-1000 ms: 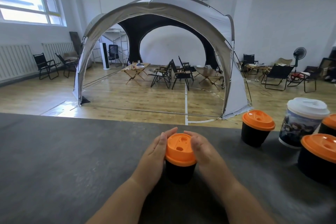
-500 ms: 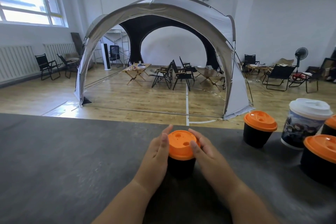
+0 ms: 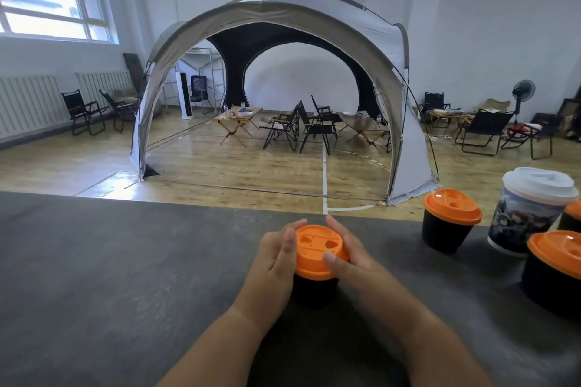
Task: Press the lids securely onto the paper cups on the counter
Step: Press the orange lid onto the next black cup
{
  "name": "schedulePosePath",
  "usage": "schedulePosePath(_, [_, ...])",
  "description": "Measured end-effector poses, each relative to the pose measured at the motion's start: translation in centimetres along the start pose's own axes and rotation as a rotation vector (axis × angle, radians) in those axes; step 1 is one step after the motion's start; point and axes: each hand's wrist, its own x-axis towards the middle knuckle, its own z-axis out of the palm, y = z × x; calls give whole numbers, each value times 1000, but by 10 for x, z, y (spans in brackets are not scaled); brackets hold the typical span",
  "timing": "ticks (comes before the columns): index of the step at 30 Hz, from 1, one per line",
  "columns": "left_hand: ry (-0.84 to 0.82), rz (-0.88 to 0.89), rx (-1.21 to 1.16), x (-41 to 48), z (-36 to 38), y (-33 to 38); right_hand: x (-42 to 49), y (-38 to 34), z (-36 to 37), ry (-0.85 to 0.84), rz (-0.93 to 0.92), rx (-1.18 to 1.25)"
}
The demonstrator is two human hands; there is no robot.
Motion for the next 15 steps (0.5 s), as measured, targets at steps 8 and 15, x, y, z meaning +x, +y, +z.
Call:
schedulePosePath(8, [-36,-14,-13,0,0,-1,-1,0,-1,61,-29,-122])
schedulePosePath(15, [0,-38,47,2,0,-3,2,4,3,40,-47,-221])
